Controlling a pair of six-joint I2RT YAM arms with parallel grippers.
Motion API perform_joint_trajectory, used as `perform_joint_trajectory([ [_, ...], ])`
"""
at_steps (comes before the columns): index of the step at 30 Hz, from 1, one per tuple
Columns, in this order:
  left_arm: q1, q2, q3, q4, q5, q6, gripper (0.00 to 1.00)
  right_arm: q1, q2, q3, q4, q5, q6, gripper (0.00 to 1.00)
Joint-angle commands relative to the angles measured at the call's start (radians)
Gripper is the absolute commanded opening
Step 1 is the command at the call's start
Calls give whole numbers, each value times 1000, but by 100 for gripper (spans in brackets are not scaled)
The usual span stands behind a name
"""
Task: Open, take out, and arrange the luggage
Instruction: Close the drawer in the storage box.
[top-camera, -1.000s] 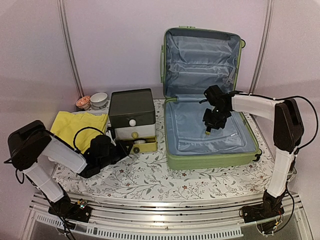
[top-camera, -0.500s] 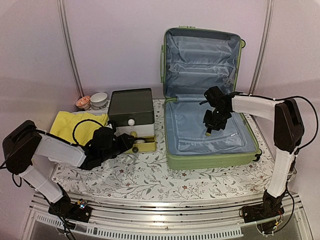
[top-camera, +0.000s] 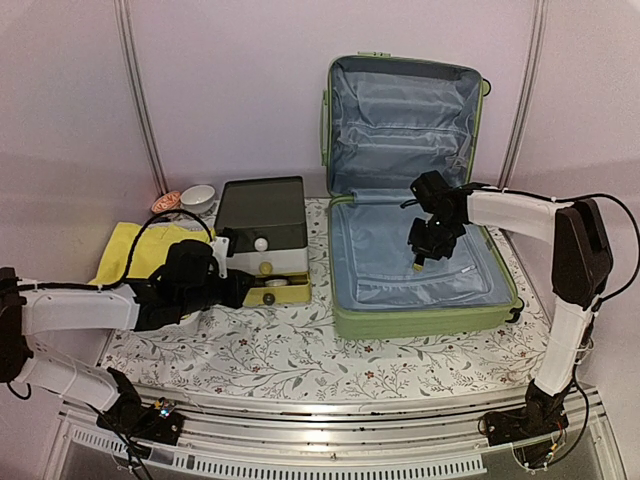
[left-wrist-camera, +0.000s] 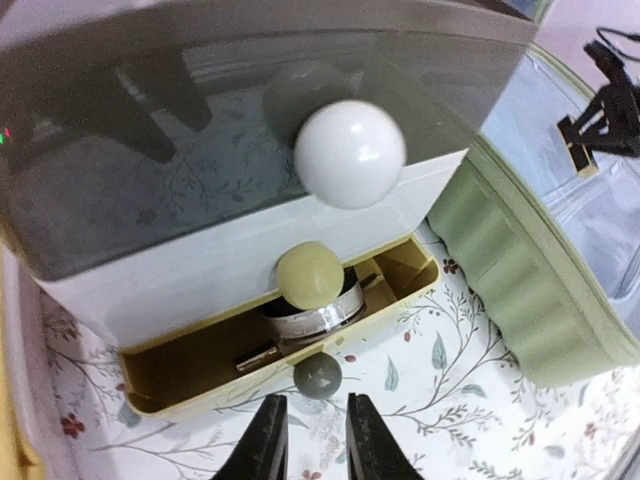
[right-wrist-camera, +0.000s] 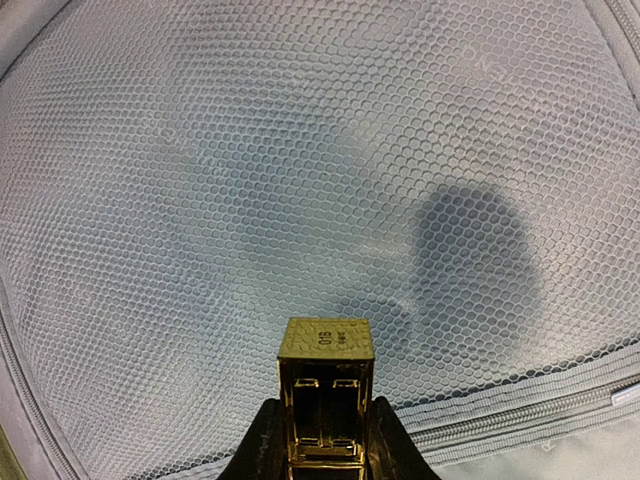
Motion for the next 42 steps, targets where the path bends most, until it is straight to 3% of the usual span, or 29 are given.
perform_joint_trajectory([
  [1,-5,-60,37,-108,43,376,24,-6,-37,-9,19,-4,-10,12],
  [5,-4,-92,33,-193,275,743,37,-6,-43,-13,24,-12,-13,11],
  [6,4,-89,41,-220,274,788,36,-6,-44,-15,24,-13,-15,11],
  [7,18,-77,60,-248,269,820,26,-6,-45,-15,25,-14,-16,11],
  [9,48,-43,102,-308,244,842,0,-6,-47,-15,23,-14,-19,11],
  [24,71,232,196,-190,-46,996,0,-6,-59,10,8,-25,-58,10],
  [29,73,237,195,-155,-44,1011,0,-6,-67,-10,8,-18,-65,10],
  [31,76,241,197,-155,-43,1025,0,-6,-71,-21,13,-20,-65,15],
  [36,98,274,216,-168,-40,1078,0,-6,-104,-53,52,-29,-91,48],
  [42,115,313,239,-184,-44,1108,0,-6,-141,-53,54,-17,-124,48],
])
